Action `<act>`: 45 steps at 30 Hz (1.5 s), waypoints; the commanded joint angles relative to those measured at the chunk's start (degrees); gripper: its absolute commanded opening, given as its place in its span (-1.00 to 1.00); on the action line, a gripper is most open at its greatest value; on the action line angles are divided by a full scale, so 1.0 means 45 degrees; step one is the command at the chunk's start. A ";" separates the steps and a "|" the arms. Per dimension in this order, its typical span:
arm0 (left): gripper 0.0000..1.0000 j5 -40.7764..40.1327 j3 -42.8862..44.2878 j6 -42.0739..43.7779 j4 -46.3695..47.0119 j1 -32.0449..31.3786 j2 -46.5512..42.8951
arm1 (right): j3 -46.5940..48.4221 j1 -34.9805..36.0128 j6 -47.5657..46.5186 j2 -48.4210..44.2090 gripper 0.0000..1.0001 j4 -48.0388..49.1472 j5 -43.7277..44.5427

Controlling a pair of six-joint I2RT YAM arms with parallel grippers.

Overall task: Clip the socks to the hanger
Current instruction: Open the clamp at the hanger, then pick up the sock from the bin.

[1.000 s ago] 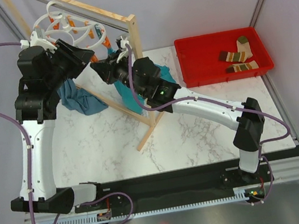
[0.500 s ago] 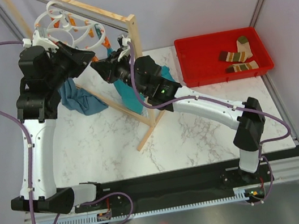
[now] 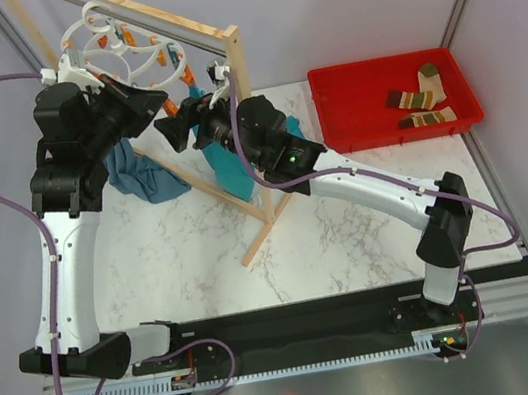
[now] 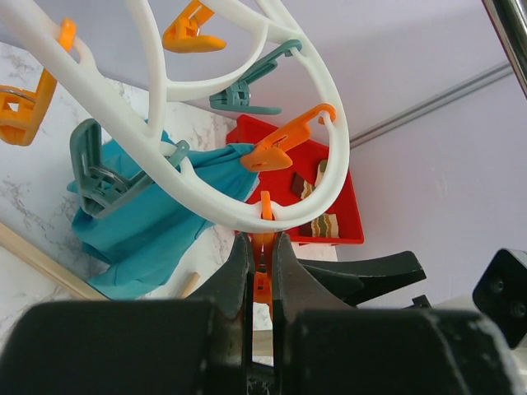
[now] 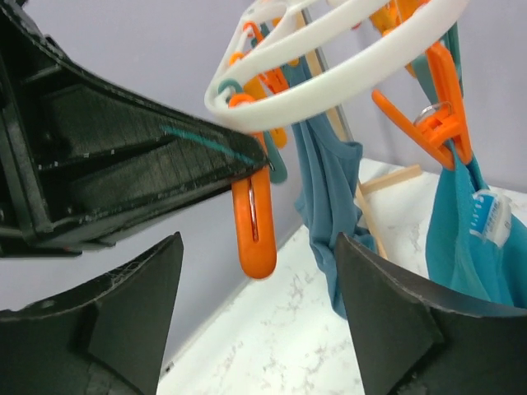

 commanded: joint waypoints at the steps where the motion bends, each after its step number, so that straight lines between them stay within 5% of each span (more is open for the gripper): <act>1: -0.95 -0.0175 -0.0126 0.0216 0.0368 0.0064 -0.0256 | 0.0567 0.0004 0.0448 -0.1152 0.66 -0.1175 -0.0093; 2: -0.95 -0.0195 -0.0126 0.0314 0.0368 0.0064 -0.0257 | 0.0548 0.0004 0.0586 -0.1252 0.85 -0.1469 -0.0073; 10: -0.95 -0.0332 -0.0126 0.0724 0.0349 0.0064 -0.0276 | 0.0586 0.0004 0.1309 -0.2695 0.83 -0.4883 -0.3499; 14: -0.96 -0.0254 -0.0205 0.0841 0.0368 0.0064 -0.0257 | 0.0099 -0.0015 0.1368 -0.3498 0.74 -0.5337 -0.6532; 24: -0.95 -0.0195 -0.0595 0.0666 0.0504 0.0044 -0.0296 | 0.0292 -0.0465 0.0880 -0.2348 0.76 -0.5789 -0.9051; 33: -0.95 -0.0039 -0.0771 0.0725 0.0700 0.0044 -0.0276 | 0.1094 0.1155 -0.1187 -0.2969 0.80 -0.6782 -1.1440; 39: -0.96 -0.0038 -0.0946 0.0881 0.0759 0.0044 -0.0354 | -0.0154 0.1703 -0.2480 -0.6985 0.66 -0.8288 -0.6332; 45: -0.96 -0.0175 -0.1200 0.0882 0.0876 0.0044 -0.0394 | -0.1405 0.1723 -0.1894 -1.0059 0.28 -0.9904 0.3839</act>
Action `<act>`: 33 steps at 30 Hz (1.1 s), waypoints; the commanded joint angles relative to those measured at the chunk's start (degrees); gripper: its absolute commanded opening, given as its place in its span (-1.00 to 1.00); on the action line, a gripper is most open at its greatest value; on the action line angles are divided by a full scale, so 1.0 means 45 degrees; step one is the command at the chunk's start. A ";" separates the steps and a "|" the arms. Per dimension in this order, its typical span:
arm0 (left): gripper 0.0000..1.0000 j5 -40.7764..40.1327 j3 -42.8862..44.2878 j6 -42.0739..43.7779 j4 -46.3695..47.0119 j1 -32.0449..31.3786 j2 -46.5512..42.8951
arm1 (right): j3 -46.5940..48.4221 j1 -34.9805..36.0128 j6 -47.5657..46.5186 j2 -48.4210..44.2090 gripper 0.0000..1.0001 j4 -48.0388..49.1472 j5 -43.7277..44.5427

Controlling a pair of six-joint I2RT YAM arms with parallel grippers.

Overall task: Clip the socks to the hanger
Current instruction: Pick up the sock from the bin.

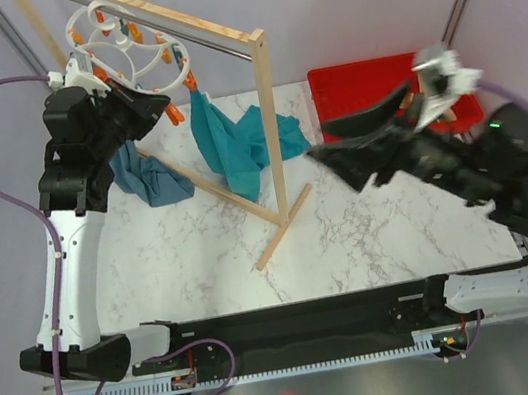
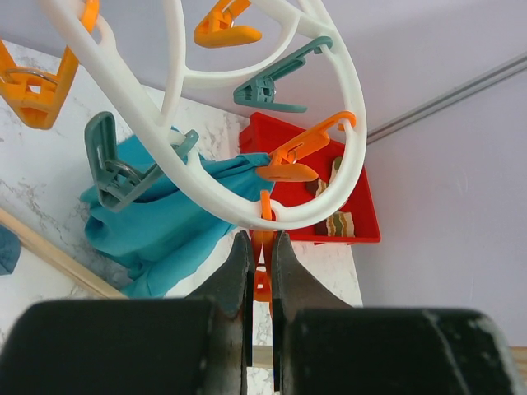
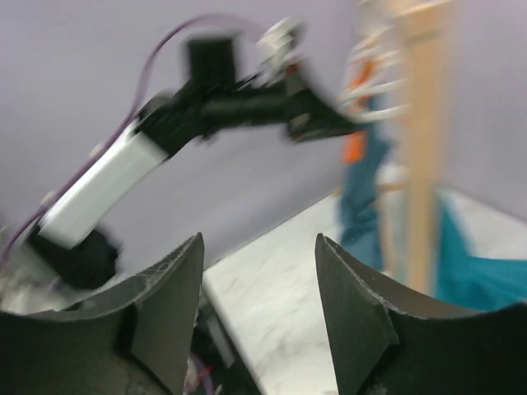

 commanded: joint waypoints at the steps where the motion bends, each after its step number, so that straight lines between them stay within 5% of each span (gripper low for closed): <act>1: -0.95 -0.0001 -0.0307 0.0357 0.0307 0.0044 -0.0291 | -0.0836 -0.0035 0.0098 -0.1050 0.24 -0.1617 0.9283; 5: -0.96 0.0039 -0.0755 0.0102 0.0834 0.0044 -0.0369 | -0.1716 -0.0229 0.0177 -0.1539 0.08 -0.2695 1.5310; 7: -0.95 0.0038 -0.0990 -0.0034 0.0991 0.0044 -0.0389 | -0.1836 -0.0794 -0.0271 -0.1502 -0.08 -0.2694 1.6576; 12: -0.96 0.0195 -0.1693 -0.0307 0.1635 0.0044 -0.0467 | -0.1075 -0.5312 -0.0878 0.0095 -0.20 -0.2519 1.3463; 14: -0.95 0.0137 -0.1830 -0.0308 0.1753 0.0044 -0.0487 | -0.0936 -0.8103 -0.0432 0.1400 -0.12 -0.2752 1.0056; 20: -0.95 -0.0195 -0.2317 -0.0153 0.1949 0.0044 -0.0838 | -0.1562 -1.2742 0.0662 0.4797 0.03 -0.1253 0.5939; 29: -0.95 -0.0372 -0.2690 0.0140 0.2086 -0.0072 -0.1073 | 0.2536 -1.5150 0.1073 1.2726 0.18 -0.0722 0.3181; 33: -0.96 -0.0176 -0.2729 0.0238 0.2144 -0.0171 -0.0917 | 0.4857 -1.5680 0.1173 1.4940 0.01 -0.0722 0.2321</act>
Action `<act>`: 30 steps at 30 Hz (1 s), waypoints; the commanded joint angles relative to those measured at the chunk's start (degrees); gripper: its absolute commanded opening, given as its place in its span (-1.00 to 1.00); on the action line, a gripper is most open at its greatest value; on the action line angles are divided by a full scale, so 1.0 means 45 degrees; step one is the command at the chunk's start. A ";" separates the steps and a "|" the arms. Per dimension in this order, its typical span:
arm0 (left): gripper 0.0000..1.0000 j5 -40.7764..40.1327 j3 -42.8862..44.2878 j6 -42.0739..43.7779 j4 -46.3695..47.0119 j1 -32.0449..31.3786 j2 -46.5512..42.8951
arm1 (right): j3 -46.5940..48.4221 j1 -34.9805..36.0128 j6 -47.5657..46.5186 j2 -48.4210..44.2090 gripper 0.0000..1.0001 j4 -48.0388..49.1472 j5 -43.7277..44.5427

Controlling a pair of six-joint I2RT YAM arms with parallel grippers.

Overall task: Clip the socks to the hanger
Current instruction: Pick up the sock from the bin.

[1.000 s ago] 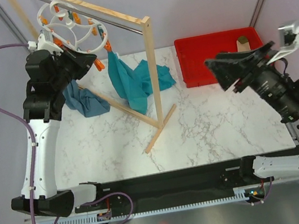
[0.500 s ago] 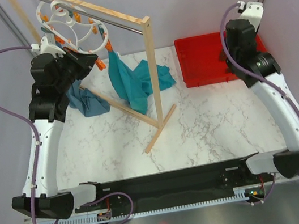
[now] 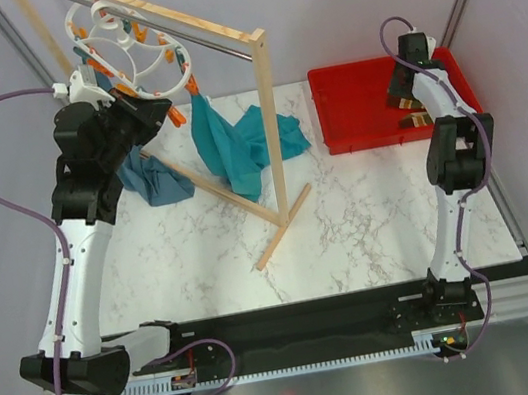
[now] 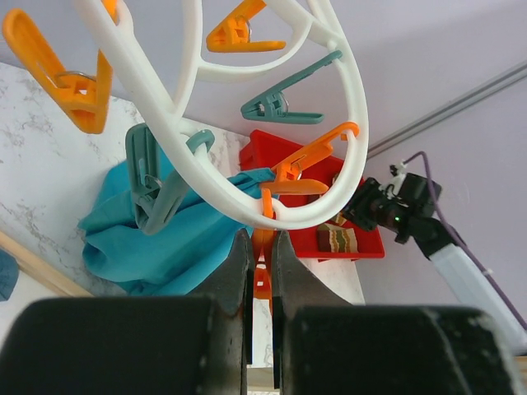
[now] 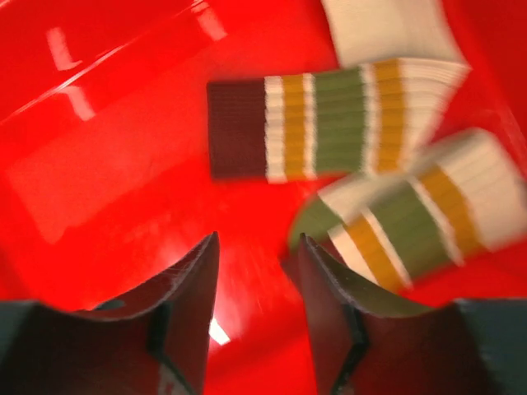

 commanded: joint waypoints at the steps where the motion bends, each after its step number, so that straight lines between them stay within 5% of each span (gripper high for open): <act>1: -0.95 0.0304 -0.0184 0.0273 -0.0406 -0.0117 0.0064 | 0.2157 -0.0307 0.0206 0.1331 -0.06 0.0284 -0.1055; 6: -0.96 0.0345 -0.0496 0.0429 -0.0347 -0.0176 0.0084 | 0.3740 -0.0873 0.0010 0.2918 -0.10 0.0381 -0.1211; 26: -0.96 0.0813 -0.0399 0.0468 0.0082 -0.0176 0.0650 | 0.4250 -0.1069 -0.0068 0.4891 -0.10 0.1026 -0.1973; 30: -0.95 0.0814 -0.0419 0.0507 0.0102 -0.0196 0.0670 | 0.4465 -0.1069 -0.0205 0.5165 -0.38 0.0967 -0.1835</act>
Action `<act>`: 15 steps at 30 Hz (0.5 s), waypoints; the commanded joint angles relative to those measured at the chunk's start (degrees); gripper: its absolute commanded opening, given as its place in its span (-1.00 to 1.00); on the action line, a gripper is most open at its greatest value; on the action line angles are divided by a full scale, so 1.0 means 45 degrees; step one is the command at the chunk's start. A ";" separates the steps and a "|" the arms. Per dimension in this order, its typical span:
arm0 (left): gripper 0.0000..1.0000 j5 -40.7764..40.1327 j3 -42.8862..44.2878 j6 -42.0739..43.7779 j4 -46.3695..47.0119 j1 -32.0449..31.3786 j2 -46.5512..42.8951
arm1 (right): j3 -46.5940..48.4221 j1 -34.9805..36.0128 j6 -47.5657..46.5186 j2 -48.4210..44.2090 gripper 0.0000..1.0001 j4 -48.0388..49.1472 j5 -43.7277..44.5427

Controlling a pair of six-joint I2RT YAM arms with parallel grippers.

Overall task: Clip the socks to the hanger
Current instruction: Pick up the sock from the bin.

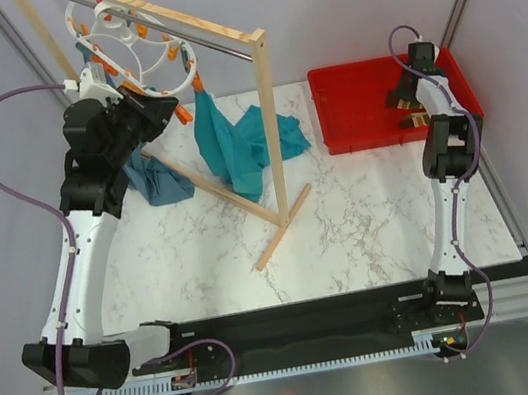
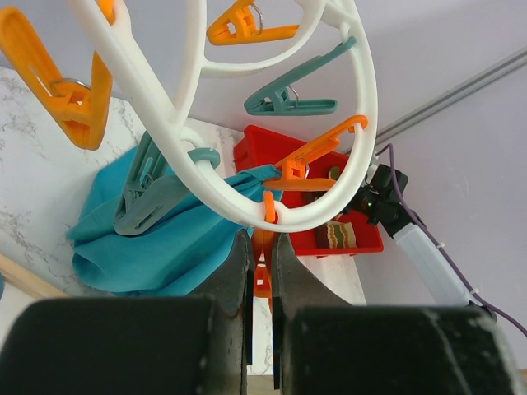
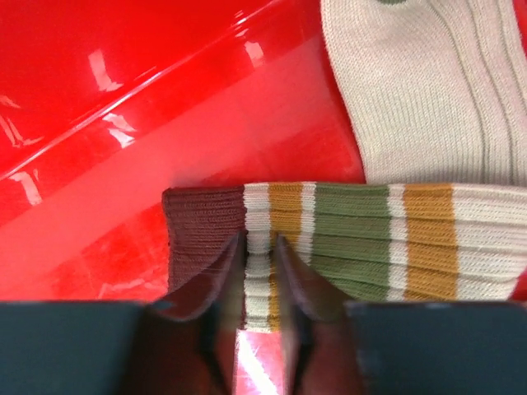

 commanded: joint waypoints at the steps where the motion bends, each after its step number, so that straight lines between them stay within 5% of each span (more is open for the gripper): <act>1: -0.96 0.0420 -0.0025 0.0483 -0.0743 -0.0094 0.0175 | 0.0506 0.0004 -0.0122 0.0415 -0.48 -0.0033 -0.0048; 8: -0.96 0.0479 0.0034 0.0464 -0.0704 -0.0132 0.0292 | 0.1228 0.0004 -0.0298 0.0786 -1.00 -0.0268 -0.0400; 15: -0.95 0.0615 0.0170 0.0328 -0.0704 -0.0191 0.0409 | 0.1230 0.0004 0.0209 -0.1413 -1.00 -0.0385 -0.0613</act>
